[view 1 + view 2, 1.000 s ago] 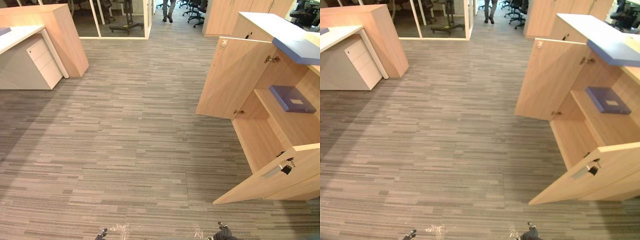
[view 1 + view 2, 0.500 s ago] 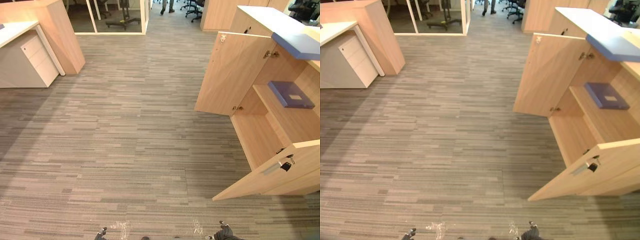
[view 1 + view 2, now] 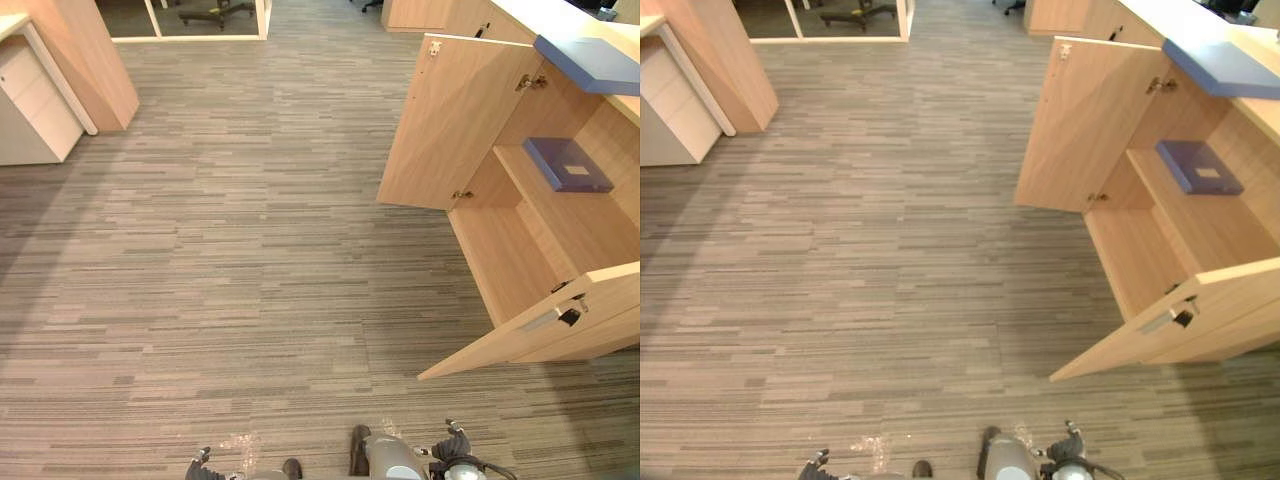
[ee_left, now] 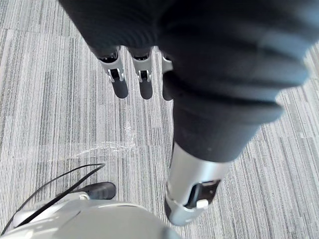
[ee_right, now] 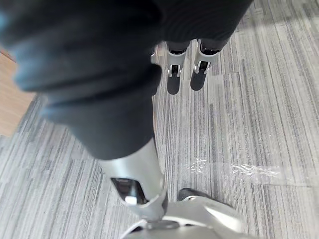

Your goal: Walk over to the cabinet, pick up the folder, carry it to the office cabinet, place the folder inside the office cabinet, then close the office cabinet door

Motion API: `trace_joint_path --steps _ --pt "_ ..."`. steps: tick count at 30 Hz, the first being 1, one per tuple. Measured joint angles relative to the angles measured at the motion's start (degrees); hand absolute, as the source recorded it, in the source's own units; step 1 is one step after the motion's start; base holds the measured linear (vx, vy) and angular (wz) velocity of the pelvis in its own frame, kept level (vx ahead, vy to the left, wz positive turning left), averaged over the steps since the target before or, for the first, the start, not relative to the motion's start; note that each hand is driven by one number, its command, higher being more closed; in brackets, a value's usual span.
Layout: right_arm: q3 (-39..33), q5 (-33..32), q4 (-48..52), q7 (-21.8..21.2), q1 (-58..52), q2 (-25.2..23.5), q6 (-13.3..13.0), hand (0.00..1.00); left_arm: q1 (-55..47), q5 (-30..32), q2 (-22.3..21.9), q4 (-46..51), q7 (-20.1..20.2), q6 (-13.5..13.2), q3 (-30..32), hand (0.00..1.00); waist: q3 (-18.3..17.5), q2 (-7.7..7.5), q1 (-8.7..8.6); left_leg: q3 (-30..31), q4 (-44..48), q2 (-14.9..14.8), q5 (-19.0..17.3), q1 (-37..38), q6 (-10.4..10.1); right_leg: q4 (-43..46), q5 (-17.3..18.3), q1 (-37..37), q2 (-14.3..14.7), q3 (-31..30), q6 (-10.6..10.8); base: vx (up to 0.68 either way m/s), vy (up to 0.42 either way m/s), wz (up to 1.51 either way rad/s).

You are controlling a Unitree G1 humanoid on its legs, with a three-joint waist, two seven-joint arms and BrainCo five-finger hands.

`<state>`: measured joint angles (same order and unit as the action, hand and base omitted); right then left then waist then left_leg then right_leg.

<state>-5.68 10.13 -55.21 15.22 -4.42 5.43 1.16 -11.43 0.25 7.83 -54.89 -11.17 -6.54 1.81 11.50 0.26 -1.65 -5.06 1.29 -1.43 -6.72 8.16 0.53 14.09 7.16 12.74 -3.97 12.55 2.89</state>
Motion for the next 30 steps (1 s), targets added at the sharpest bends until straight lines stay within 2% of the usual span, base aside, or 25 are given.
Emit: trace_joint_path --steps 1,2,3,4,7,10,11,12,13,14,15,16,17,18,20,22,24,25,26,27,28,29,30 --pt "-0.08 -0.01 0.06 -0.02 -0.47 -0.14 0.23 0.00 0.25 0.26 0.00 0.00 -0.11 0.11 0.55 0.00 0.12 -0.39 -0.25 0.56 0.26 -0.21 -1.39 0.34 -1.24 -1.66 -4.18 -0.35 -0.13 0.18 -1.12 0.38 -0.277 0.23" --pt "-1.31 -0.01 0.43 -0.12 -0.83 -0.28 0.40 0.00 0.50 0.27 -0.61 -0.05 -0.26 0.15 0.89 0.00 0.20 -0.24 -0.54 1.12 0.05 -0.99 -2.37 1.17 -2.31 -1.33 -7.06 -1.32 0.21 1.70 -3.23 0.41 -0.294 0.27" --pt "-2.04 0.00 0.64 -0.15 -0.92 -0.23 0.47 0.00 0.60 0.44 -1.08 -0.09 -0.33 0.17 1.04 0.00 0.28 0.22 -0.68 1.14 -0.13 -1.90 -2.68 1.35 -2.74 -0.85 -6.10 -1.30 1.00 2.14 -3.85 0.48 -0.298 0.16" --pt "-2.25 0.01 0.97 -0.13 -0.78 0.14 0.60 0.00 0.75 0.47 -1.97 0.10 -0.35 0.11 1.13 0.00 -0.35 1.76 -0.78 0.61 -0.72 -4.37 -2.81 2.33 -4.38 0.50 -4.27 -1.15 3.39 3.05 -5.91 0.34 -0.193 -0.01" --pt "-2.22 -0.05 1.38 -0.17 -0.52 -0.07 0.52 0.00 1.41 0.46 -1.92 0.19 -0.39 0.13 1.19 0.00 -0.56 1.92 -0.83 -1.09 -1.45 -7.12 -3.15 4.31 -5.75 2.30 -1.13 -1.97 5.90 3.95 -7.64 0.38 -0.235 -0.03" --pt "-2.27 -0.66 1.49 -0.47 -0.59 -0.14 0.46 0.00 2.67 0.35 -2.10 0.69 -0.36 0.14 1.15 0.00 -0.78 1.92 -1.30 -1.46 3.07 -7.90 -3.37 3.84 -6.43 1.66 0.97 -4.82 6.15 5.26 -7.91 0.34 -0.131 0.23" --pt "-2.29 -1.76 1.75 -0.53 -0.78 -0.24 0.33 0.00 2.75 0.21 -2.18 2.04 -0.28 0.14 1.16 0.00 -0.91 1.70 -1.25 -1.74 10.30 -7.96 -4.31 1.56 -7.66 -0.26 1.01 -7.25 5.85 5.60 -7.89 0.32 -0.093 0.21" --pt "-2.26 -2.54 2.87 -0.63 -1.26 -0.34 0.27 0.00 2.77 0.03 -2.80 3.80 -0.17 0.15 1.98 0.00 -0.93 1.60 -1.03 -1.94 20.95 -8.32 -4.99 -2.14 -7.93 -2.13 1.01 -9.95 5.63 5.84 -7.89 0.31 -0.088 0.16" --pt "-2.24 -2.68 3.84 -0.76 -1.61 -0.39 0.21 0.00 2.73 -0.16 -3.50 4.49 -0.17 0.13 2.64 0.00 -1.01 1.74 -0.79 -2.14 26.99 -9.03 -4.92 -4.30 -7.88 -2.94 1.01 -11.25 5.68 5.88 -7.89 0.31 -0.067 -0.02" --pt "-2.06 -3.30 5.14 -1.05 -1.65 -0.67 -0.02 0.00 2.57 -0.46 -4.85 5.66 -0.24 0.09 4.01 0.00 -0.99 1.72 -0.35 -3.27 39.17 -10.92 -3.76 -9.03 -6.95 -4.30 1.55 -13.81 6.16 5.55 -8.73 0.31 -0.033 -0.14" --pt "-1.98 -4.31 5.86 -1.17 -1.23 -1.59 -0.17 0.00 2.59 -1.02 -6.21 6.24 -0.33 0.09 4.63 0.00 -1.00 1.96 -0.21 -5.37 49.49 -13.83 -4.51 -13.14 -5.41 -5.31 2.30 -16.13 7.15 4.86 -9.46 0.30 -0.014 -0.20" --pt "-1.97 -4.56 5.91 -1.18 -0.86 -2.38 -0.16 0.00 2.48 -1.10 -6.66 6.79 -0.34 0.09 5.30 0.00 -0.99 1.91 0.19 -6.37 52.94 -15.00 -5.48 -14.77 -4.22 -5.49 2.71 -17.03 7.47 4.25 -9.58 0.28 0.015 -0.36" --pt "-1.96 -4.69 5.96 -1.19 -0.36 -3.97 -0.18 0.00 2.58 -1.39 -6.64 7.97 -0.48 -0.02 5.91 0.00 -0.84 1.51 1.35 -8.00 56.61 -16.12 -7.35 -17.38 -2.98 -5.62 3.47 -18.87 7.43 2.66 -9.35 0.29 0.077 -0.52" --pt "-1.77 -5.04 5.94 -1.20 0.03 -5.13 -0.21 0.00 2.60 -2.01 -6.67 8.86 -0.76 -0.20 6.53 0.00 -0.55 0.93 2.35 -8.64 57.07 -15.80 -8.42 -20.47 -1.55 -5.76 4.10 -20.25 6.65 1.32 -8.85 0.26 0.109 -0.57" --pt "-1.82 -6.61 5.42 -1.21 0.86 -6.14 -0.24 0.00 2.65 -3.07 -7.02 9.56 -0.89 -0.62 7.60 0.00 -0.43 0.76 3.46 -9.99 52.74 -15.04 -9.82 -24.57 -1.64 -5.61 4.90 -21.82 4.53 -0.66 -7.84 0.20 0.190 -0.58" --pt "-2.00 -6.77 4.36 -1.20 1.31 -6.30 -0.34 0.00 2.88 -3.57 -7.71 10.01 -1.00 -0.92 8.67 0.00 -0.30 0.46 4.18 -9.60 42.07 -12.62 -9.65 -27.06 -2.26 -5.67 5.79 -23.30 0.95 -2.53 -6.25 0.22 0.257 -0.54" --pt "-2.04 -6.75 2.95 -1.19 1.21 -5.70 -0.33 0.00 2.97 -3.75 -7.85 9.84 -1.19 -0.98 8.90 0.00 -0.25 0.40 4.18 -5.62 20.98 -9.44 -3.30 -27.34 -3.24 -6.27 7.73 -26.12 -3.56 -3.71 -2.45 0.33 0.357 -0.34" --pt "-2.07 -6.74 2.75 -1.18 1.16 -5.66 -0.33 0.00 2.95 -4.00 -7.92 9.85 -1.24 -1.02 9.32 0.00 -0.19 0.29 4.23 -5.05 17.32 -9.29 -0.05 -27.19 -3.82 -6.63 8.26 -26.90 -4.40 -3.90 -1.52 0.44 0.484 -0.26" --pt "-1.92 -6.74 2.54 -1.16 0.95 -5.75 -0.32 0.00 2.92 -4.14 -8.37 9.80 -1.53 -1.00 10.32 0.00 -0.65 -0.18 4.61 -5.38 15.19 -8.38 8.13 -25.99 -5.70 -7.23 8.94 -28.20 -5.85 -4.33 -0.44 0.37 0.422 -0.25" --pt "-1.86 -6.74 2.04 -1.17 1.48 -6.16 -0.36 0.00 3.05 -4.38 -8.40 9.73 -1.83 -0.97 10.97 0.00 -1.04 -0.62 4.85 -5.45 15.84 -7.45 10.29 -26.23 -4.95 -7.59 8.60 -28.05 -6.89 -5.04 -0.82 0.43 0.501 -0.29" --pt "-1.74 -6.73 0.85 -1.28 2.72 -7.21 -0.44 0.00 3.60 -4.67 -7.96 9.66 -2.24 -0.98 11.52 0.00 -0.80 -1.59 4.77 -5.47 17.63 -6.97 8.59 -27.05 -4.17 -7.60 6.58 -27.73 -7.28 -5.71 -1.32 0.36 0.406 -0.21" --pt "-1.85 -6.74 0.04 -1.30 3.57 -8.24 -0.42 0.00 4.24 -5.07 -7.50 9.00 -2.36 -0.94 11.97 0.00 -0.89 -1.95 4.98 -5.23 20.98 -6.92 5.87 -28.07 -3.29 -7.61 3.05 -27.57 -7.48 -6.44 -0.14 0.36 0.402 -0.14" --pt "-1.84 -6.72 -0.53 -1.31 3.87 -8.47 -0.46 0.00 4.43 -5.18 -7.22 8.67 -2.36 -0.93 12.49 0.00 -0.98 -2.07 5.14 -5.31 22.81 -6.86 5.15 -28.08 -2.79 -7.59 1.57 -27.88 -8.07 -7.26 0.63 0.36 0.378 -0.23"
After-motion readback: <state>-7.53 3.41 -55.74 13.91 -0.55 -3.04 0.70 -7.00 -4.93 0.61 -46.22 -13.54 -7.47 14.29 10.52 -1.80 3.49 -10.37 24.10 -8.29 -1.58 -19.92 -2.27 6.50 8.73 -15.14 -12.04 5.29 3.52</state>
